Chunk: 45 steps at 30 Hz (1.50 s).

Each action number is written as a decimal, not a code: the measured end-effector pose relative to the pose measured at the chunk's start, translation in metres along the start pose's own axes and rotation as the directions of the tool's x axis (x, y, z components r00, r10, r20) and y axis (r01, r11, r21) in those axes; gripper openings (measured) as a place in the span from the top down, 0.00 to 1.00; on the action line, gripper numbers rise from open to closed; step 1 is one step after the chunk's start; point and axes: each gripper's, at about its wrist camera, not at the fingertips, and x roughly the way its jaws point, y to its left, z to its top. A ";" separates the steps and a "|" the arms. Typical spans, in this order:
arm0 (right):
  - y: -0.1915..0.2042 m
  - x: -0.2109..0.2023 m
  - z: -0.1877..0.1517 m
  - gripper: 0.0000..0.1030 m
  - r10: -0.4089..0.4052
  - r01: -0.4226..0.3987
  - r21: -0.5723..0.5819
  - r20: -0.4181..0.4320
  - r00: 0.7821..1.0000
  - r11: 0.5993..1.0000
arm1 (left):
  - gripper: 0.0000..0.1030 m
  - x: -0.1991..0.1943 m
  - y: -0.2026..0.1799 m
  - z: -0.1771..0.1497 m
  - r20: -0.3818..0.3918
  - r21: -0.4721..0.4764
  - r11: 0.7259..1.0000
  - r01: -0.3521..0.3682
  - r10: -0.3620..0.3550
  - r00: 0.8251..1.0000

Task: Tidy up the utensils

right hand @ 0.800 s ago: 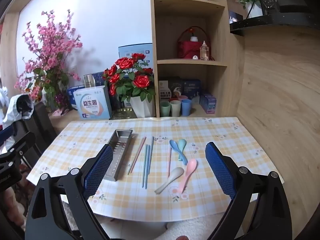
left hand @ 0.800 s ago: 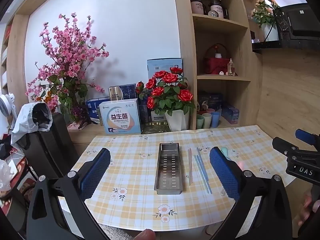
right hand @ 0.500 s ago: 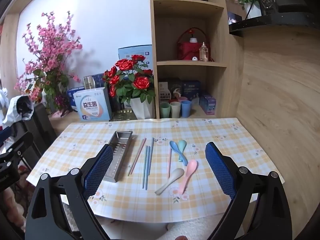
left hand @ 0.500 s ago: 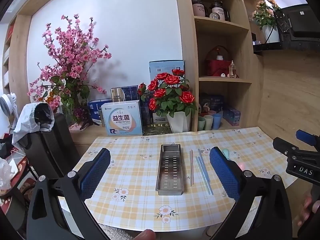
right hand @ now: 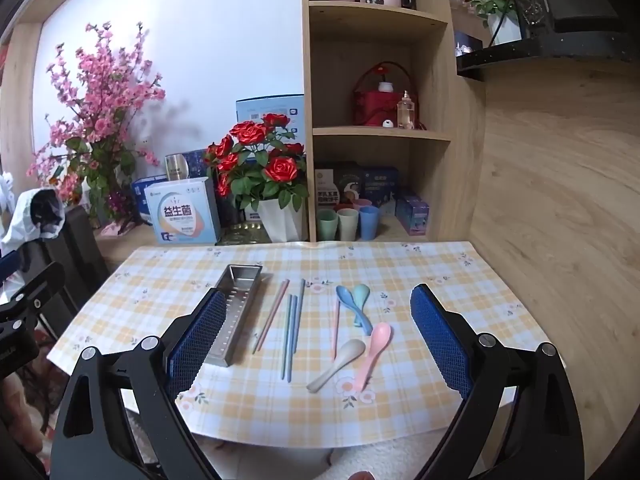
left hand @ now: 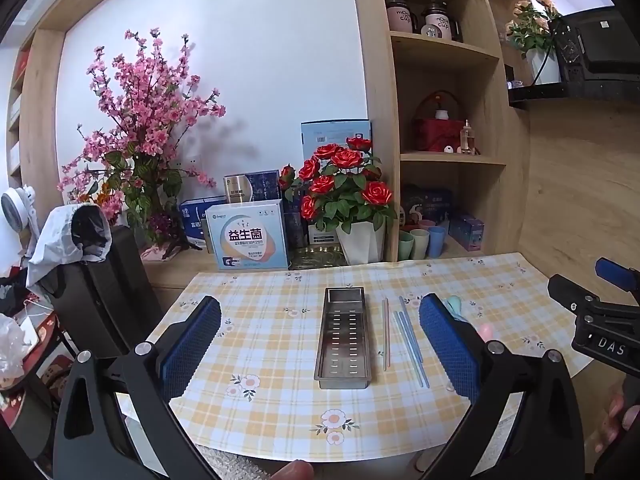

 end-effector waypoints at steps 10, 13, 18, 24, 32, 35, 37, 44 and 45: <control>0.000 0.001 0.002 0.12 -0.004 0.004 0.002 0.002 1.000 1.000 | 0.06 -0.001 -0.003 -0.002 0.006 0.005 1.000 -0.001 0.001 1.000; -0.001 0.002 0.004 0.12 -0.005 0.005 0.002 0.003 1.000 1.000 | 0.06 -0.001 -0.003 -0.002 0.005 0.006 1.000 0.000 0.000 1.000; -0.001 -0.001 -0.001 0.12 -0.006 0.006 0.001 0.007 1.000 1.000 | 0.06 -0.001 -0.005 -0.002 0.005 0.012 1.000 0.005 -0.005 1.000; -0.002 -0.002 0.002 0.12 -0.009 0.009 0.003 0.011 1.000 1.000 | 0.06 -0.002 -0.005 -0.001 0.006 0.011 1.000 0.004 -0.004 1.000; -0.002 -0.001 0.001 0.12 -0.009 0.009 0.002 0.012 1.000 1.000 | 0.06 -0.002 -0.004 -0.001 0.006 0.011 1.000 0.005 -0.005 1.000; -0.002 -0.002 0.001 0.12 -0.010 0.010 0.002 0.011 1.000 1.000 | 0.06 -0.001 -0.005 -0.001 0.005 0.010 1.000 0.005 -0.005 1.000; -0.003 -0.001 0.001 0.12 -0.010 0.010 0.003 0.010 1.000 1.000 | 0.06 0.000 -0.005 0.000 0.004 0.008 1.000 0.004 -0.004 1.000; -0.003 -0.001 0.001 0.12 -0.013 0.013 0.003 0.009 1.000 1.000 | 0.06 -0.001 -0.003 -0.001 0.004 0.005 1.000 0.001 -0.001 1.000; -0.003 -0.001 0.001 0.12 -0.013 0.013 0.003 0.008 1.000 1.000 | 0.06 -0.001 -0.004 0.000 0.004 0.004 1.000 0.001 -0.001 1.000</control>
